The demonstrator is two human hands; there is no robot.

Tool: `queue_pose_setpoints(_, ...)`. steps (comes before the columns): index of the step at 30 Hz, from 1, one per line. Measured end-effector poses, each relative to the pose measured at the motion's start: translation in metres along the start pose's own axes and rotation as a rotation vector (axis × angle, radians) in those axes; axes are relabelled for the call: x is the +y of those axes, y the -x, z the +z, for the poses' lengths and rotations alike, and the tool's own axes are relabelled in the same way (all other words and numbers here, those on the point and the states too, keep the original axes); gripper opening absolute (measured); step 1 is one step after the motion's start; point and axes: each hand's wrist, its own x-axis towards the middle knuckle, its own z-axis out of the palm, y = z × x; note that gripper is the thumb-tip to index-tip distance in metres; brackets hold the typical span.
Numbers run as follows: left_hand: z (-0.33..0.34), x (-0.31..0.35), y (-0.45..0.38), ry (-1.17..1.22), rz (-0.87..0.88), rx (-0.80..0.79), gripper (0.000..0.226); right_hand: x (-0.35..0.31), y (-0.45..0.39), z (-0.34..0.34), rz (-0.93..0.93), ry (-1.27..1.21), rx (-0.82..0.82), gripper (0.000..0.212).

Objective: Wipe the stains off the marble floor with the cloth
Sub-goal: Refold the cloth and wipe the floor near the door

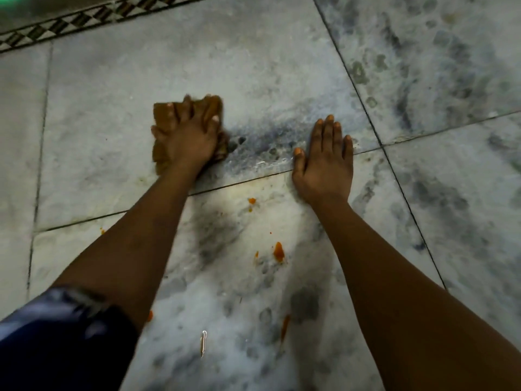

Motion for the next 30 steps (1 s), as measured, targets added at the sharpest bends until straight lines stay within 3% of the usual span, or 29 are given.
queue_pose_setpoints(2, 0.005, 0.042, -0.015, 0.015, 0.047, -0.038, 0.051, 0.000, -0.001, 0.000, -0.005, -0.010, 0.007, 0.065)
queue_pose_setpoints(6, 0.021, 0.110, 0.010, -0.083, 0.317, -0.070, 0.054, 0.001, -0.002, -0.002, 0.094, -0.110, 0.100, 0.068)
queue_pose_setpoints(9, 0.027, 0.098, 0.046, -0.101, 0.474, -0.045, 0.052, 0.002, 0.000, -0.003, 0.120, -0.097, 0.104, 0.071)
queue_pose_setpoints(11, 0.024, 0.063, 0.055, -0.119, 0.481, -0.029, 0.050, 0.002, 0.003, -0.002, 0.052, -0.056, 0.066, 0.072)
queue_pose_setpoints(15, 0.006, -0.022, 0.048, -0.127, 0.272, 0.014, 0.049, 0.001, 0.009, -0.003, -0.085, -0.005, -0.017, 0.076)
queue_pose_setpoints(19, -0.011, -0.109, 0.038, -0.066, -0.100, 0.057, 0.051, -0.010, 0.009, -0.006, -0.018, -0.059, -0.148, 0.070)
queue_pose_setpoints(22, -0.016, -0.122, 0.033, 0.060, -0.510, 0.088, 0.057, -0.015, 0.015, -0.002, -0.065, 0.003, -0.106, 0.073)
queue_pose_setpoints(24, -0.011, -0.099, 0.037, 0.117, -0.661, 0.108, 0.058, -0.015, 0.019, 0.001, -0.079, 0.012, -0.056, 0.076)
queue_pose_setpoints(26, -0.001, -0.067, 0.042, 0.114, -0.599, 0.115, 0.059, -0.017, 0.019, 0.003, -0.076, 0.002, -0.008, 0.075)
queue_pose_setpoints(30, 0.004, -0.034, 0.026, 0.050, -0.271, 0.076, 0.058, -0.017, 0.018, 0.006, -0.068, -0.004, 0.026, 0.072)
